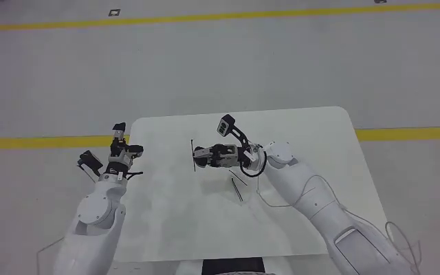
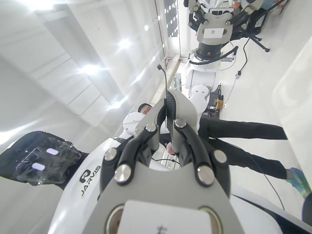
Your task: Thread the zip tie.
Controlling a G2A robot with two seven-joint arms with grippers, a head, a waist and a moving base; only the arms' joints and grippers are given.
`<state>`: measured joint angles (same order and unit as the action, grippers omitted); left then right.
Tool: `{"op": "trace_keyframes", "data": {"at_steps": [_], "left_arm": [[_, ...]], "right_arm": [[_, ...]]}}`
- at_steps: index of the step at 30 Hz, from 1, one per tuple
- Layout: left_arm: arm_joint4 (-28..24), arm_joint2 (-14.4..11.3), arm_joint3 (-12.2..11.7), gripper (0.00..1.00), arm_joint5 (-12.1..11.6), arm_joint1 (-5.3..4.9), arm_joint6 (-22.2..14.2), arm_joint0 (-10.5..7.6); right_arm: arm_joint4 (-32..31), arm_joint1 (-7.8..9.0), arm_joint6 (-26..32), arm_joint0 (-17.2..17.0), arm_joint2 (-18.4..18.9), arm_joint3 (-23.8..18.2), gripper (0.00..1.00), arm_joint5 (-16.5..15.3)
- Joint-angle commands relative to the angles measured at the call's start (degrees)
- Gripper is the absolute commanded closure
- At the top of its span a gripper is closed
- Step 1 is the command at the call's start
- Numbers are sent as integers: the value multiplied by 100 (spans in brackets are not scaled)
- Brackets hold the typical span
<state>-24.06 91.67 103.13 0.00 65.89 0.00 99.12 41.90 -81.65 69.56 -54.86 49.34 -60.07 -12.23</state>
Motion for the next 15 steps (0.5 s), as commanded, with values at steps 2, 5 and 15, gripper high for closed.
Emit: {"op": "trace_keyframes", "data": {"at_steps": [2,5,15], "left_arm": [[0,0,0,0,0,0,0,0],[0,0,0,0,0,0,0,0],[161,59,-141,0,74,-11,-327,-49]], "right_arm": [[-8,0,-41,-11,1,-10,100,4],[-174,-4,-387,-80,-16,-182,100,11],[-828,-110,-1648,37,-166,-128,100,-232]]}}
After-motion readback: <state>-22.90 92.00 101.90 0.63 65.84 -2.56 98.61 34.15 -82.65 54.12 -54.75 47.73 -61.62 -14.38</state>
